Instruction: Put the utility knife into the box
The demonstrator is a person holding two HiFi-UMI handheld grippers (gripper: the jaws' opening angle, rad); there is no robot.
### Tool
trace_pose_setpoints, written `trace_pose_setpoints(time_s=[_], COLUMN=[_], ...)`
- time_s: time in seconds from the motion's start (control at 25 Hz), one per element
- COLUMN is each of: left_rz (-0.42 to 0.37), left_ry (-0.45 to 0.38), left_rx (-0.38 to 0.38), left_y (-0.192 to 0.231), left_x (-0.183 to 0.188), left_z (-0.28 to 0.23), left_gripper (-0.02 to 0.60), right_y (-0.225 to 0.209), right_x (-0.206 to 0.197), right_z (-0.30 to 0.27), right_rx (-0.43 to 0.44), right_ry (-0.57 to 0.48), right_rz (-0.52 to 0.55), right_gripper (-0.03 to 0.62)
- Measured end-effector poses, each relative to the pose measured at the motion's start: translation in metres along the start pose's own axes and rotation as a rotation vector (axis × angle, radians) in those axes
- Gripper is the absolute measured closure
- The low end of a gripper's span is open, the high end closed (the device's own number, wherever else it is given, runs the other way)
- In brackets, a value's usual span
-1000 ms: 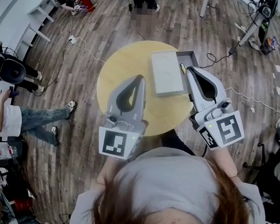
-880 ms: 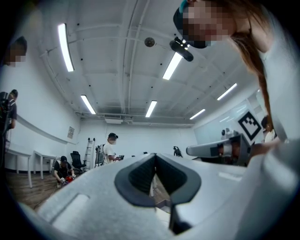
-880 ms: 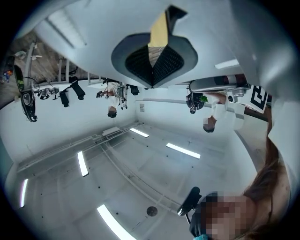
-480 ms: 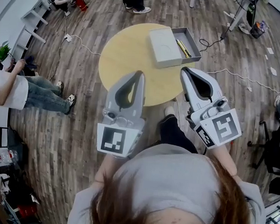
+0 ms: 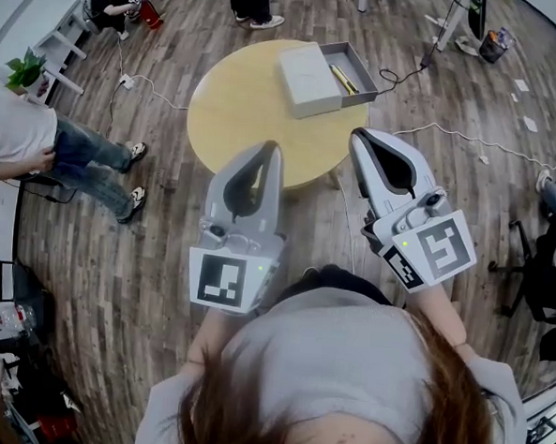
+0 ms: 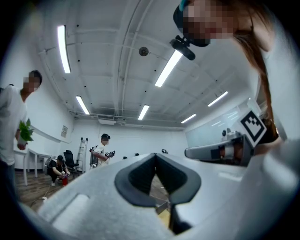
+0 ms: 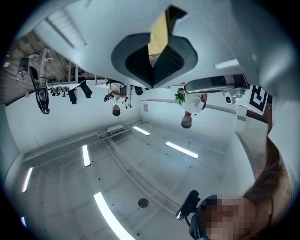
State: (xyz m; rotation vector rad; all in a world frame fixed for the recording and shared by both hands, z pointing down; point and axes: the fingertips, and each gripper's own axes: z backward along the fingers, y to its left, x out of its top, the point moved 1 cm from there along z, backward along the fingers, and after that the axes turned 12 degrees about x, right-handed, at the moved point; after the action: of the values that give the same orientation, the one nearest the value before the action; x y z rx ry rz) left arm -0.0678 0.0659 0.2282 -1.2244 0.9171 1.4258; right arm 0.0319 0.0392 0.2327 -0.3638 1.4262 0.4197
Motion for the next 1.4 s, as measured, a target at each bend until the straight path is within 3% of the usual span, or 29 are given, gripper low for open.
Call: trace_pose_setpoints(time_s=[0.44,1.4], left_rz=[-0.005,-0.003], left_ry=[-0.009,-0.020], left_rx=[0.035,0.049], left_y=[-0.024,-0.029], left_x=[0.012,0.013], left_z=[0.000,0.000], left_gripper=[0.588,0.588], right_y=[-0.008,-0.004], right_x=[0.012,0.009], right_z=[0.019,0.023], right_rx=[0.022,0.040], right_ry=[-0.008,-0.004], right_rz=[-0.016,-0.027], right_gripper=[0.589,0.589])
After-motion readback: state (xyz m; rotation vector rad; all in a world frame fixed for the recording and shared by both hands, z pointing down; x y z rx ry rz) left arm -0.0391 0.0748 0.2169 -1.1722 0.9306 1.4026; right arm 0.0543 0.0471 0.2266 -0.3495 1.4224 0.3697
